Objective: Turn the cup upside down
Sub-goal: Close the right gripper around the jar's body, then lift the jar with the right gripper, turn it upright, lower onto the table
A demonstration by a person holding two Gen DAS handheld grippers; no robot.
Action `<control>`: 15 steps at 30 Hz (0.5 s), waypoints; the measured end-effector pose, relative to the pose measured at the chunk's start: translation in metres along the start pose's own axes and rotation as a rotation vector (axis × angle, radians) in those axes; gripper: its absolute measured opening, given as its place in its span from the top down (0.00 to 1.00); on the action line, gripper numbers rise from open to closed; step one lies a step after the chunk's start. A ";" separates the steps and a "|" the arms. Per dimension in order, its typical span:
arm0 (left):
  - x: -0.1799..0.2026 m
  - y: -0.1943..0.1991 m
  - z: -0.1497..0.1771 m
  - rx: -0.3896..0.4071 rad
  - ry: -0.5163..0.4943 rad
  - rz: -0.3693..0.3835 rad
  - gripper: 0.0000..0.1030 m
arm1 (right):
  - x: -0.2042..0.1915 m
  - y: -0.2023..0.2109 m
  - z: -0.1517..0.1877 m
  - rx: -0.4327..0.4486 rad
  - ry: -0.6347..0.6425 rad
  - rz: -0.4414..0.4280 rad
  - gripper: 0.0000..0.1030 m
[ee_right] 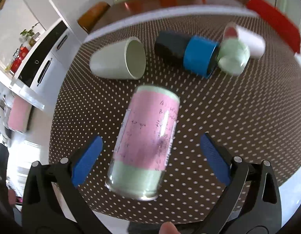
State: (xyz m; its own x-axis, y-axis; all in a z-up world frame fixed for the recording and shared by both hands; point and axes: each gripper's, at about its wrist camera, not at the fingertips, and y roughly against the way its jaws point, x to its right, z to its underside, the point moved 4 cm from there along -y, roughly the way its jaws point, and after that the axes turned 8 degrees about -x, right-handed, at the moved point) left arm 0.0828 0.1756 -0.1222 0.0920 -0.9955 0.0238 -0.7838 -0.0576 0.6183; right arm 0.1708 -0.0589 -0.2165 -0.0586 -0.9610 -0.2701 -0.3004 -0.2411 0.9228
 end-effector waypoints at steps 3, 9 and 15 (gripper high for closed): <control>-0.002 -0.012 0.001 -0.016 0.008 0.011 0.12 | -0.001 -0.011 -0.008 -0.048 -0.018 0.002 0.05; -0.001 -0.029 0.003 -0.043 0.015 0.032 0.12 | -0.006 -0.031 -0.021 -0.122 -0.030 0.051 0.05; 0.007 -0.037 0.006 -0.065 0.007 0.042 0.12 | -0.007 -0.051 -0.030 -0.183 -0.023 0.039 0.28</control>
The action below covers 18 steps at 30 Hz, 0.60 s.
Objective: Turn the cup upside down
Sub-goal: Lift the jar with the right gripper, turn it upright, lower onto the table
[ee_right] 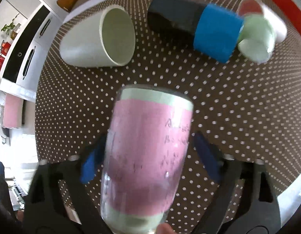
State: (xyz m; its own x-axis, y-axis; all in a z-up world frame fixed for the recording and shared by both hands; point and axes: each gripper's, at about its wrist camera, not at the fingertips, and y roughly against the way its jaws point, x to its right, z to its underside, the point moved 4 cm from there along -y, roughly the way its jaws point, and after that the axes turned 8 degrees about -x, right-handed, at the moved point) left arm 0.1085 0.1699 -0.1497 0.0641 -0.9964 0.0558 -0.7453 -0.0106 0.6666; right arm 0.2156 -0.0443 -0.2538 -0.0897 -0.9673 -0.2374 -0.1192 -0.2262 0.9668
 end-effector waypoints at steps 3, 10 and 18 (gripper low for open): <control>0.004 0.000 0.001 -0.005 -0.001 -0.006 0.12 | -0.001 0.002 0.001 -0.006 0.026 -0.029 0.29; 0.018 0.001 0.001 -0.014 -0.022 -0.023 0.12 | 0.016 0.016 0.009 -0.060 0.058 -0.059 0.28; 0.035 0.006 0.000 -0.014 -0.043 -0.016 0.12 | 0.038 0.024 0.025 -0.102 0.053 -0.125 0.24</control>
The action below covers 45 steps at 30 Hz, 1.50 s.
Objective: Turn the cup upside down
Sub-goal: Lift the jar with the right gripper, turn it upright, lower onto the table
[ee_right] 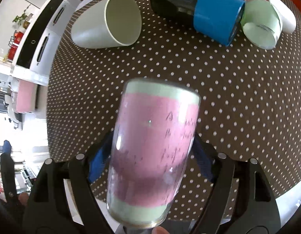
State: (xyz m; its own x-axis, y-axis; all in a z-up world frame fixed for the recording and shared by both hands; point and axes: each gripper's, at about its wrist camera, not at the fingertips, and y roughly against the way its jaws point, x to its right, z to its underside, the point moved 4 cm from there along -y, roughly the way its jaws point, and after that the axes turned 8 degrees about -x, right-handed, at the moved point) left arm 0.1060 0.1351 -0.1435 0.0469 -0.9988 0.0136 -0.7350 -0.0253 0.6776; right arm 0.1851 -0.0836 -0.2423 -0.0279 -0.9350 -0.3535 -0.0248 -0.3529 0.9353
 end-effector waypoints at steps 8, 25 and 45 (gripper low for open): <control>0.005 0.004 0.001 -0.001 -0.009 0.007 0.12 | 0.022 0.015 0.017 0.031 0.006 -0.018 0.31; 0.012 0.023 0.000 0.040 0.018 0.015 0.12 | 0.037 0.103 0.045 0.948 0.200 0.222 0.31; 0.053 0.038 0.006 0.048 -0.039 0.016 0.12 | 0.028 0.056 0.054 0.898 0.251 0.311 0.30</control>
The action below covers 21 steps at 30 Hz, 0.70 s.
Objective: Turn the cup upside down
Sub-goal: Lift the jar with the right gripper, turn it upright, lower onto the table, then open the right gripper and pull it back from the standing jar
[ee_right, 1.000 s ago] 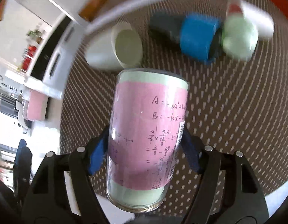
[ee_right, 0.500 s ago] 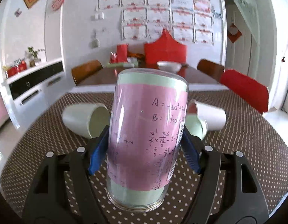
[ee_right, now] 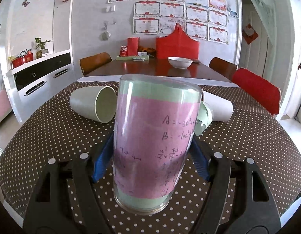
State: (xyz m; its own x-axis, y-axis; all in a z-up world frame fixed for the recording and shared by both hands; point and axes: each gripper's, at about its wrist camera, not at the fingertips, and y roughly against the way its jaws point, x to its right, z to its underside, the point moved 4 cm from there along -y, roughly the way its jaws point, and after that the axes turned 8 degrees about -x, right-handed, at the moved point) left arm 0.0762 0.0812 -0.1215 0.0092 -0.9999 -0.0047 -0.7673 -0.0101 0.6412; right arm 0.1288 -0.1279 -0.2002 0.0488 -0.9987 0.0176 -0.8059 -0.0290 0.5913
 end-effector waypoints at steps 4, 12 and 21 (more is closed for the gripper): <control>0.004 0.005 0.003 0.003 0.001 -0.002 0.12 | -0.001 0.005 0.006 0.003 0.023 -0.010 0.21; 0.009 0.025 0.008 0.029 0.012 -0.012 0.12 | 0.011 0.022 0.005 0.005 -0.026 -0.091 0.06; 0.028 0.067 0.019 0.097 0.016 -0.026 0.12 | 0.030 0.065 0.007 0.013 -0.084 -0.138 0.06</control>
State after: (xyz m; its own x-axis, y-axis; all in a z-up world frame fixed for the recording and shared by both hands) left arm 0.0130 0.0524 -0.0934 0.0395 -0.9992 -0.0073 -0.8253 -0.0368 0.5634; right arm 0.0734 -0.1602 -0.1672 0.1108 -0.9852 -0.1306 -0.8025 -0.1662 0.5730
